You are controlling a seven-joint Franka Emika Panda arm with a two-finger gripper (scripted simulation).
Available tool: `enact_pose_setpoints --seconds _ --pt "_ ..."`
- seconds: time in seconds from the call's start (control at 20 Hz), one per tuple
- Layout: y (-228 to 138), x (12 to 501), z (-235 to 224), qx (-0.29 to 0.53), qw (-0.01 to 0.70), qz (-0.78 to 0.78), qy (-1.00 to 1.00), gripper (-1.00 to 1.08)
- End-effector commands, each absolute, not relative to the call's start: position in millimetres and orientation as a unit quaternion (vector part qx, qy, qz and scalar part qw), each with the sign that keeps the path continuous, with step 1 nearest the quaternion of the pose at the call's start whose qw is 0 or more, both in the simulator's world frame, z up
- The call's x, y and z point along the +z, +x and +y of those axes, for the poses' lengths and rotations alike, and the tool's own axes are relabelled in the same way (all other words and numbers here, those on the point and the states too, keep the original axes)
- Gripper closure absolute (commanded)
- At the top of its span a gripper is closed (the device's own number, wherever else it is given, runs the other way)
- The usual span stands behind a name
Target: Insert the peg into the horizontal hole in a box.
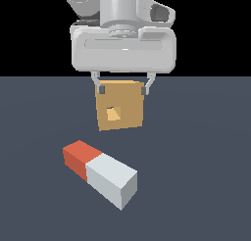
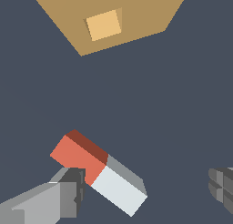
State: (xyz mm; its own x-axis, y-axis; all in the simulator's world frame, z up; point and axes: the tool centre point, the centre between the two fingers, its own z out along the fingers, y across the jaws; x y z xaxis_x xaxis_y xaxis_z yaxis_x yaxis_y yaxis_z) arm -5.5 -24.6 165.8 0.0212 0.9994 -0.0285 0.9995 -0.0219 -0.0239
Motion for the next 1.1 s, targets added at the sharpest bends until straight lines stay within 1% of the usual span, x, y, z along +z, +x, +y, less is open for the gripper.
enact_pose_setpoints --seconds 0.0,0.55,1.05 --pt "-6 166 -25 -0.019 0.001 0.699 0.715 -0.92" --pt "-10 159 -31 -0.017 0.001 0.724 0.689 -0.92" --pt "-20 141 -49 -0.014 0.001 0.784 0.62 -0.92"
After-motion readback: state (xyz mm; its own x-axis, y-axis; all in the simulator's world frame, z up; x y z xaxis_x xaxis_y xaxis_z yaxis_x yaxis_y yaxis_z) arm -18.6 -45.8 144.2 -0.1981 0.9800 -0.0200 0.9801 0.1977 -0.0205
